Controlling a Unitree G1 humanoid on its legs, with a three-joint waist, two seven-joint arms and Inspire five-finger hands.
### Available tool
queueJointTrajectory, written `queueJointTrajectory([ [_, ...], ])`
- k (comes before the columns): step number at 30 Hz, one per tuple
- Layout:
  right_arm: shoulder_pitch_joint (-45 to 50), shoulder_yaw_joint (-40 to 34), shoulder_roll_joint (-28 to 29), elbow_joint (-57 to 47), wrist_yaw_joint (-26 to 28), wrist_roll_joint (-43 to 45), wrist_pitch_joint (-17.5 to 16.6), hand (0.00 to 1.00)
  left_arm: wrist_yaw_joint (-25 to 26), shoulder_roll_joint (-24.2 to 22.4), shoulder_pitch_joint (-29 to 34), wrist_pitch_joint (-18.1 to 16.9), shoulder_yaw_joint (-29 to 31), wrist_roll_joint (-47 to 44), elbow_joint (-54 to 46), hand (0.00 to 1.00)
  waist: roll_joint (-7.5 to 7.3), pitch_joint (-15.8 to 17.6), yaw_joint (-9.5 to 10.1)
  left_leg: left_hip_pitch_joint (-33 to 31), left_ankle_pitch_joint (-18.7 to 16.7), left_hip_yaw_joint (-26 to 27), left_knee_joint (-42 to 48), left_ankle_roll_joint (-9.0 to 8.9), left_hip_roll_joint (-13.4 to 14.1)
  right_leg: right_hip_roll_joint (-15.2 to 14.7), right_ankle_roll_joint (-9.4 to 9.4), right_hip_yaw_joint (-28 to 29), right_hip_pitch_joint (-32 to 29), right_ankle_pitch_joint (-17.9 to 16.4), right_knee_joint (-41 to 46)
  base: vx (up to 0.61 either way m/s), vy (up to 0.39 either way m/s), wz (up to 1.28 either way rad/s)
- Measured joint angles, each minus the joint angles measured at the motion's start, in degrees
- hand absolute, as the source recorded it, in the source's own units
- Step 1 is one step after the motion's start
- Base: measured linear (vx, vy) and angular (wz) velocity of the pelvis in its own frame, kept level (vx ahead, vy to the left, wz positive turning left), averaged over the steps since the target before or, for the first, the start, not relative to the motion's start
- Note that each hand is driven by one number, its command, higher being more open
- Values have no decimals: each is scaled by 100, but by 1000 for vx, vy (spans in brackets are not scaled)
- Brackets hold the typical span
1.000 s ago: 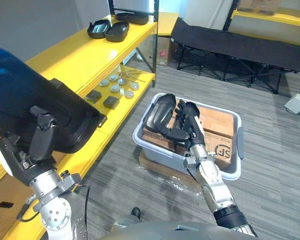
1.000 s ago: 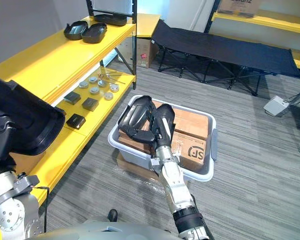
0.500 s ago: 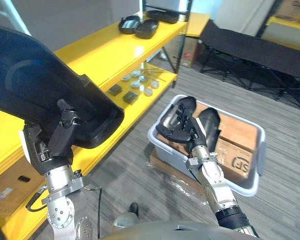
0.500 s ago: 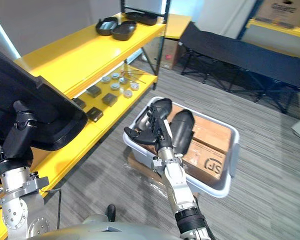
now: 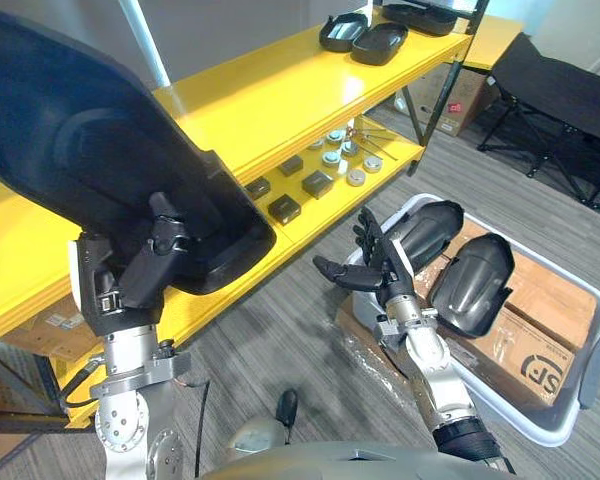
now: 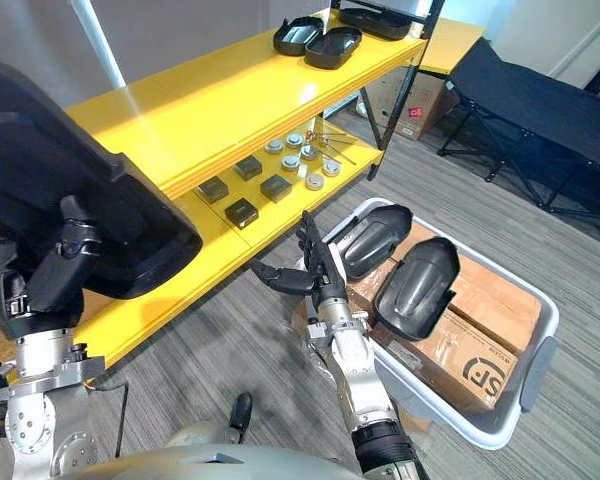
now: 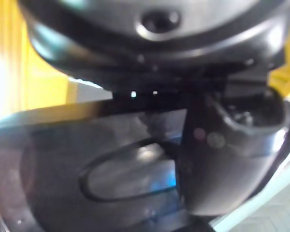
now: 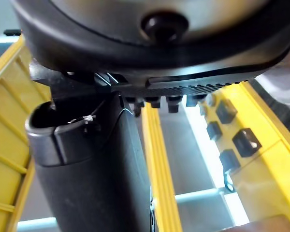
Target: Walk over and take three plastic housings, then place them on the shelf
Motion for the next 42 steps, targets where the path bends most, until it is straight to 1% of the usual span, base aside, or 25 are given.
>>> queueJointTrajectory([
  [6,27,5,11,-347,-7,105,-55,100,44,-50,31,-2,18,8,17,0,58,292,17,-164,84,293,66,-99,114,-3,188,-158,-95,-617,118,-134,-74,11],
  [10,-15,64,44,-359,-51,96,-154,100,2,-69,38,-28,151,12,5,0,58,413,169,-683,-311,363,1162,-147,181,-28,161,-293,-52,-719,300,-40,6,14],
  [11,-15,63,74,-362,-99,88,-159,100,-32,-66,41,-28,247,13,3,0,-11,453,207,-852,-578,413,1591,-105,141,-87,154,-361,5,-759,361,59,85,27],
  [13,2,47,68,-363,-180,14,-165,100,-51,-65,42,-29,377,40,-7,0,-111,507,208,-961,-988,524,2164,6,81,-205,10,-494,154,-824,517,91,105,27],
  [14,33,37,30,-366,-196,-2,-211,100,-38,-91,42,-33,442,57,2,0,-73,510,226,-1019,-1219,496,2395,67,83,-350,-306,-383,-76,-725,1327,104,142,22],
  [15,92,33,28,-363,-200,-1,-288,100,-20,-85,53,-39,527,99,-1,0,-59,482,214,-988,-1270,436,2387,130,37,-549,-824,-143,-550,-368,2201,155,226,24],
  [16,92,-1,39,-362,-199,-1,-313,100,0,-31,53,-54,606,151,-1,0,-71,485,176,-900,-1284,409,2262,170,-8,-629,-990,159,-884,46,2746,178,235,27],
  [17,96,-25,78,-351,-181,-1,-401,100,125,86,28,-61,685,261,-2,0,-60,506,152,-769,-1266,308,2077,254,-20,-648,-848,566,-1286,117,3299,196,176,18],
  [19,82,-39,108,-355,-130,-2,-508,100,263,137,-4,-61,724,266,2,0,-52,516,117,-521,-1206,194,1813,369,-45,-389,-623,760,-1563,-405,3495,205,99,18],
  [20,75,-83,109,-377,-87,-2,-560,100,360,141,-59,-61,761,254,4,0,45,537,95,-330,-1165,90,1618,396,-39,-46,-602,855,-1705,-686,3138,230,105,35],
  [21,61,-168,101,-439,-78,-5,-583,100,443,154,-187,-61,760,252,30,0,104,547,23,-172,-1136,-66,1448,384,-59,322,-625,1024,-1885,-749,2615,221,91,45],
  [23,68,-316,61,-674,-124,-10,-583,100,510,246,-376,-89,749,252,78,0,132,554,-138,-28,-1127,-373,1323,367,-220,693,-476,1594,-2296,-655,2023,189,24,92],
  [24,70,-433,16,-818,-131,-3,-582,100,558,320,-477,-112,745,248,172,0,131,553,-241,117,-1154,-616,1250,388,-354,781,-271,2000,-2502,-522,1718,286,-23,116],
  [26,104,-649,-30,-998,-139,2,-583,100,547,345,-514,-124,746,205,292,0,128,547,-390,393,-1216,-983,1171,360,-517,815,-47,2428,-2496,-349,1256,293,-111,117],
  [29,107,-925,-226,-1137,-20,61,-620,100,532,337,-500,-162,756,72,306,0,-59,318,-444,460,-1578,-1349,1314,432,-671,758,-174,2438,-2338,-202,544,330,-241,123],
  [30,107,-1044,-333,-1165,36,147,-622,100,508,303,-508,-192,750,40,370,0,-65,290,-454,459,-1803,-1213,1507,369,-588,734,-200,2294,-2123,248,372,426,-338,115],
  [31,99,-1124,-458,-1152,89,274,-620,100,427,253,-457,-216,729,12,475,0,92,246,-424,453,-1958,-992,1709,208,-351,763,-274,2009,-2002,465,372,355,-265,95],
  [33,96,-1301,-592,-1133,185,331,-618,100,390,200,-421,-205,646,27,643,0,397,178,-435,328,-2010,-727,2021,35,-69,923,-375,1705,-1763,436,276,414,-217,69],
  [34,98,-1371,-629,-1087,237,397,-619,100,361,200,-421,-191,587,29,697,0,440,179,-444,301,-1968,-603,2211,-45,-36,944,-426,1609,-1627,403,238,365,-142,70],
  [36,94,-1528,-655,-958,273,483,-621,100,238,196,-508,-97,488,40,739,0,393,376,-455,-234,-1829,-69,3894,-272,-19,924,-520,1598,-907,323,-127,319,-73,43],
  [37,93,-1542,-646,-944,277,484,-626,100,207,204,-520,-98,487,64,757,0,379,404,-423,-358,-1894,104,4182,-230,50,913,-524,1606,-771,318,-209,284,-30,4],
  [38,60,-1603,-641,-934,278,488,-673,100,213,216,-549,-99,483,160,768,0,356,414,-402,-563,-2082,292,4120,-213,243,871,-526,1614,-648,316,-292,153,2,-16],
  [40,-9,-1642,-630,-935,292,499,-836,100,248,213,-628,-101,448,296,774,0,339,430,-410,-823,-2067,420,3383,-303,629,748,-520,1621,-624,299,-308,158,66,-10],
  [41,-11,-1644,-612,-935,287,498,-880,100,244,219,-664,-101,432,347,782,0,341,438,-439,-858,-2014,419,3097,-367,737,677,-475,1625,-585,268,-310,207,236,-6],
  [42,23,-1689,-601,-927,226,495,-945,100,219,216,-696,-102,248,448,810,0,346,445,-494,-791,-1630,375,2389,-521,969,541,-285,1633,-485,169,-275,179,275,-14],
])
